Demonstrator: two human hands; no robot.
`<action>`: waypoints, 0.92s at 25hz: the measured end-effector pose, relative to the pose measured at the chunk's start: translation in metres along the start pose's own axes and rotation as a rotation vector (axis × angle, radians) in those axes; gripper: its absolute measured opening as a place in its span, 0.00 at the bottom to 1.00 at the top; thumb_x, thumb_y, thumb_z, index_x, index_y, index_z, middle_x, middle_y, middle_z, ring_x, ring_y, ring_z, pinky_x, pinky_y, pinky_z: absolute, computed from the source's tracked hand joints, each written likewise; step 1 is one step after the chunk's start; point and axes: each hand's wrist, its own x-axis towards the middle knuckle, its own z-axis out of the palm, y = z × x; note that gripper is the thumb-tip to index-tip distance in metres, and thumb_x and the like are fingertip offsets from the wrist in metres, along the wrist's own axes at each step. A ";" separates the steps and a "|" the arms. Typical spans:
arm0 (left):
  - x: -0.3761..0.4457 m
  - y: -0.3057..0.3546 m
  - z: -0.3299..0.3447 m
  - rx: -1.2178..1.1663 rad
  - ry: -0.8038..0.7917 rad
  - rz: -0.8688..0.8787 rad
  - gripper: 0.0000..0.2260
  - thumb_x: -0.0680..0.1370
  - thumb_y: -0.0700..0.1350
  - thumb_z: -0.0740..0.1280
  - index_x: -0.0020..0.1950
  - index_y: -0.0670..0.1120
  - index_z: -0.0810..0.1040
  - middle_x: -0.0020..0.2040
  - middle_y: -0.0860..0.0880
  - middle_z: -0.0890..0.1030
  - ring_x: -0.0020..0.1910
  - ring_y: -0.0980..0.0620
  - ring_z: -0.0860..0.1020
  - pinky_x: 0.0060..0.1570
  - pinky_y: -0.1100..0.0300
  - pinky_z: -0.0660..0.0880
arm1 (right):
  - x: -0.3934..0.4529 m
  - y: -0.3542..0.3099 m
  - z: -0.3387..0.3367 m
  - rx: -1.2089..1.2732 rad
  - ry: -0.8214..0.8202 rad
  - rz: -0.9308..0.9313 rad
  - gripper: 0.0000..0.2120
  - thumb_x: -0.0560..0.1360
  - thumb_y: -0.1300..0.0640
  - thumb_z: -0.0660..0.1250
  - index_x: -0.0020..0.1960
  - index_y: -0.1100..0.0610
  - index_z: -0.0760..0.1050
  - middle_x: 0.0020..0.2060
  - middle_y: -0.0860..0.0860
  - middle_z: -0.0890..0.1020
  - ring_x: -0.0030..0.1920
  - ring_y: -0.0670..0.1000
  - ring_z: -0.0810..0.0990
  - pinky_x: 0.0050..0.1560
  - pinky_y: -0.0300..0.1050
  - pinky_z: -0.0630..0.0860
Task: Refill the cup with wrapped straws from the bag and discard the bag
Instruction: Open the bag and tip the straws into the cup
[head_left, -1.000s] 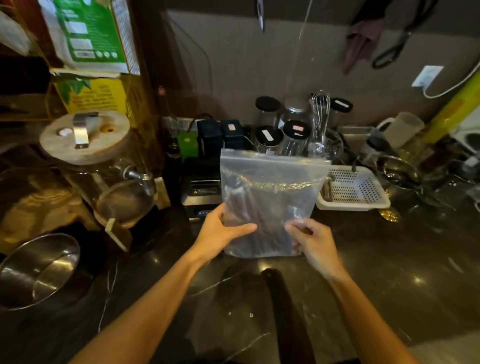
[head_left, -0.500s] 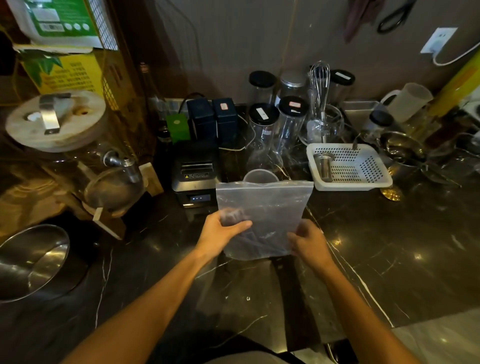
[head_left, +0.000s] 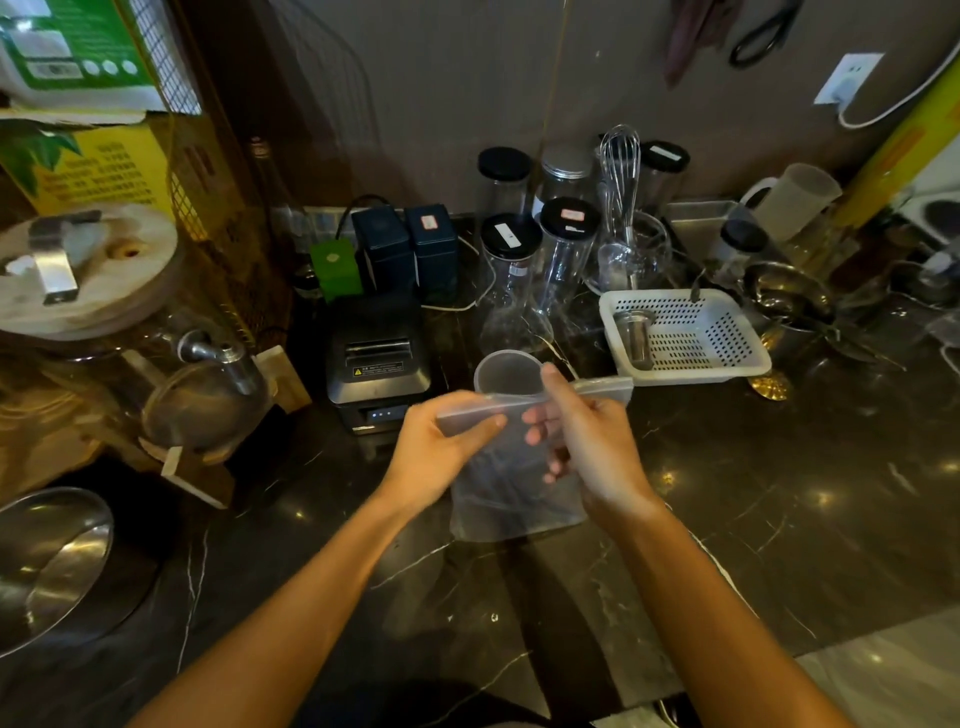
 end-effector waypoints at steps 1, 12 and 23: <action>0.002 0.004 -0.002 0.033 -0.030 0.026 0.08 0.78 0.35 0.72 0.56 0.41 0.85 0.51 0.43 0.87 0.51 0.47 0.87 0.50 0.56 0.84 | 0.002 0.001 0.000 0.026 0.012 0.016 0.21 0.81 0.44 0.68 0.46 0.62 0.83 0.33 0.52 0.83 0.23 0.47 0.75 0.24 0.40 0.73; 0.016 0.030 -0.004 0.373 -0.186 0.066 0.07 0.81 0.44 0.70 0.53 0.47 0.88 0.47 0.52 0.89 0.48 0.57 0.86 0.53 0.59 0.82 | 0.011 0.005 0.001 0.076 0.017 0.075 0.12 0.79 0.62 0.67 0.37 0.58 0.78 0.27 0.51 0.74 0.22 0.45 0.68 0.25 0.41 0.68; 0.037 0.051 0.015 0.678 -0.328 0.114 0.07 0.81 0.47 0.70 0.50 0.53 0.89 0.42 0.58 0.88 0.40 0.62 0.83 0.43 0.61 0.80 | 0.011 0.005 -0.011 0.034 -0.038 0.008 0.13 0.81 0.58 0.68 0.38 0.57 0.79 0.26 0.49 0.74 0.23 0.45 0.69 0.27 0.42 0.69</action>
